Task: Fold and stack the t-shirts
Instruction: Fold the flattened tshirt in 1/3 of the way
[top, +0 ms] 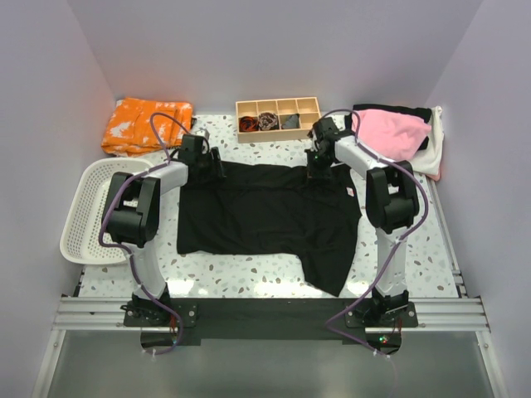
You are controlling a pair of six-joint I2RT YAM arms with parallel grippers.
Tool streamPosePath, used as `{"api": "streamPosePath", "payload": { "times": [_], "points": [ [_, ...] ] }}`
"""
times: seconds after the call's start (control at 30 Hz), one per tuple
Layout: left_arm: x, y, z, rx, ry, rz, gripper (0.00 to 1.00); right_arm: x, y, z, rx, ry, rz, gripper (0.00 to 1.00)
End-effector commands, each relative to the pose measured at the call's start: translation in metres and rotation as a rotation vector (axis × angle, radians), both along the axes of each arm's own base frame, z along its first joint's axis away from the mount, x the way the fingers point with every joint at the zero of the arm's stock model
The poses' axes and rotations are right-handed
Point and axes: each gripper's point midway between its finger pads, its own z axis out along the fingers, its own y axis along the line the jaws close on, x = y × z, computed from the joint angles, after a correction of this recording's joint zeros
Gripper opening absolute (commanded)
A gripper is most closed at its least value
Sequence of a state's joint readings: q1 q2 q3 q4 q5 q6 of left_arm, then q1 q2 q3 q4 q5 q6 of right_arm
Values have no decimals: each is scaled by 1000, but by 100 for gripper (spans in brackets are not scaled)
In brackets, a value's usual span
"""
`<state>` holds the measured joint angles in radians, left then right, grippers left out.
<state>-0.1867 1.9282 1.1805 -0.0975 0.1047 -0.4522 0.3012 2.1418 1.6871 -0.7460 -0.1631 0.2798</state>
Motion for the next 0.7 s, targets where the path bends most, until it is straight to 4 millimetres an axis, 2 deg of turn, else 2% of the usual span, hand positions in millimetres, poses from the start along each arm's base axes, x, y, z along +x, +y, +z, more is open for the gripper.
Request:
{"api": "streamPosePath", "payload": {
  "times": [0.0,0.03,0.17,0.2,0.23,0.3,0.47,0.57,0.6,0.63,0.67],
  "points": [
    [5,-3,4,9,-22,-19,61,-13,-1,19,4,-25,13,0],
    [4,-3,3,11,-21,-17,61,-18,2,29,14,-44,19,0],
    [6,-2,3,14,-20,-9,61,-43,10,36,20,-38,26,0],
    [6,-2,2,13,-18,-8,61,-55,9,31,14,-19,28,0],
    [6,-2,2,13,-16,-8,61,-60,16,38,24,-32,34,0],
    [5,-2,0,15,-10,-8,61,-78,20,30,31,1,45,0],
    [3,-2,-3,13,-2,-9,61,-115,48,18,107,93,89,0],
    [3,-1,-5,12,5,-7,61,-122,56,16,120,115,106,0],
    [3,-2,-5,12,3,-9,61,-120,52,17,104,102,102,5],
    [2,-2,-5,11,8,-10,61,-113,44,19,55,67,83,17],
    [2,-3,-4,9,4,-11,61,-103,43,27,40,22,79,46]
  ]
}}
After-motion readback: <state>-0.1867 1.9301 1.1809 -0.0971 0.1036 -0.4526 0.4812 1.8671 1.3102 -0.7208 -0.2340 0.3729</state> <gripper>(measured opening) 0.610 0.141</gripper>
